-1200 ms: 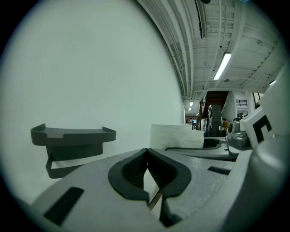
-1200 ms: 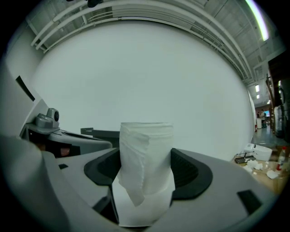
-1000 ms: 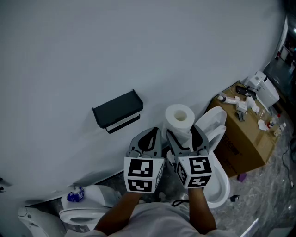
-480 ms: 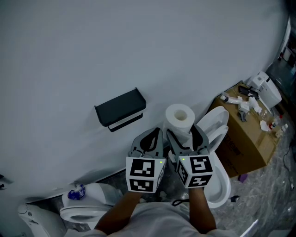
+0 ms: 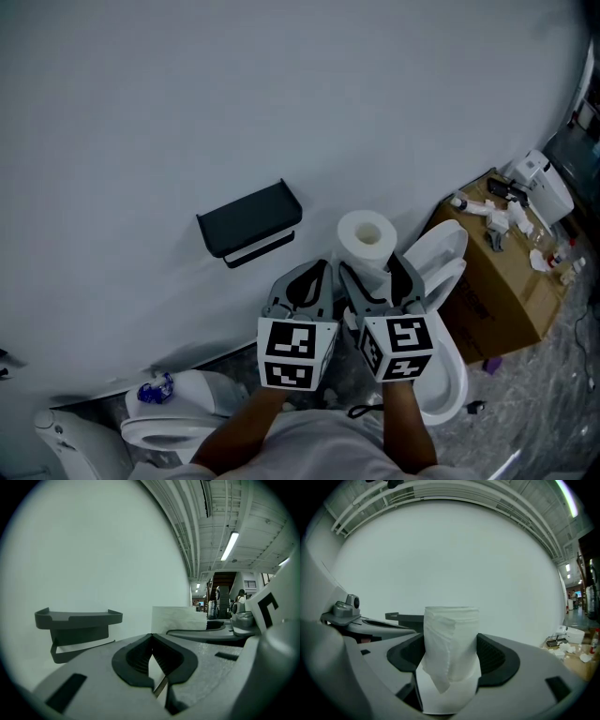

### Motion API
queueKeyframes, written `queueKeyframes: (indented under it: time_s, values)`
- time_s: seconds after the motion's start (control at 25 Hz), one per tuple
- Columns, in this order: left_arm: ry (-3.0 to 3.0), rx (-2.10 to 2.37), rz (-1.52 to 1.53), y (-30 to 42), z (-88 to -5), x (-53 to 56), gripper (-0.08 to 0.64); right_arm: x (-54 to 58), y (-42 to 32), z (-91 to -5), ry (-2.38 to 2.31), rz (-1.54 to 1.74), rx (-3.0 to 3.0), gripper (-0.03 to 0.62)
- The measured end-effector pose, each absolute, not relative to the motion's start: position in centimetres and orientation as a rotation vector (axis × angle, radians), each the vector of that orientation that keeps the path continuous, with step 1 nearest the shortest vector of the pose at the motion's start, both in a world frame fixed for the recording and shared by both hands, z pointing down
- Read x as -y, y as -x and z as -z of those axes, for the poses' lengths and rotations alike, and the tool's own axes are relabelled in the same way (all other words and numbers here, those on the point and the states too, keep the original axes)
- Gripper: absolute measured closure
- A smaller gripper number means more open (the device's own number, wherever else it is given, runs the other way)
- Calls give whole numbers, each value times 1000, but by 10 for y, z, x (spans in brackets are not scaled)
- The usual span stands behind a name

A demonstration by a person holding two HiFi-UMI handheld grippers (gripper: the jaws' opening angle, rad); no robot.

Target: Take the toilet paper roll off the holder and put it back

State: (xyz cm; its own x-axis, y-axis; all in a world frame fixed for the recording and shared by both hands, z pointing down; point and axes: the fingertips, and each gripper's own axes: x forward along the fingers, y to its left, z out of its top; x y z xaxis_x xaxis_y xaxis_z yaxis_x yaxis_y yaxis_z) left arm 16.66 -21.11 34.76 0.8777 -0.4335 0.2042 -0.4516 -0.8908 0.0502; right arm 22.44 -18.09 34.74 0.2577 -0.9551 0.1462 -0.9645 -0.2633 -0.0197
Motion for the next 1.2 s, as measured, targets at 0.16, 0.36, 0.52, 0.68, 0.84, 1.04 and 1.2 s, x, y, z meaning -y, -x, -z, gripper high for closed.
queueKeyframes:
  time_s: [0.16,0.36,0.52,0.68,0.84,1.04,1.2]
  values:
    - [-2949,720,-287,-163,-346,214,555,183,-222,-342,-2415,-186,1875,253]
    - [-2948,731,-291,-160,-345,217,555,186,-218,-331,-2396,-177,1905,253]
    - [-2939,764,-281,-155,-342,223,555,193,-214,-315,-2376,-149,1964,253]
    - [-2921,806,-270,-146,-340,232,555,205,-205,-302,-2333,-106,2015,253]
    - [-2903,852,-261,-137,-339,239,555,215,-197,-291,-2284,-59,2061,253]
    - [-2871,938,-247,-118,-336,251,555,228,-186,-277,-2232,-25,2129,253]
    - [-2839,1011,-234,-102,-334,263,555,241,-175,-264,-2182,18,2182,253]
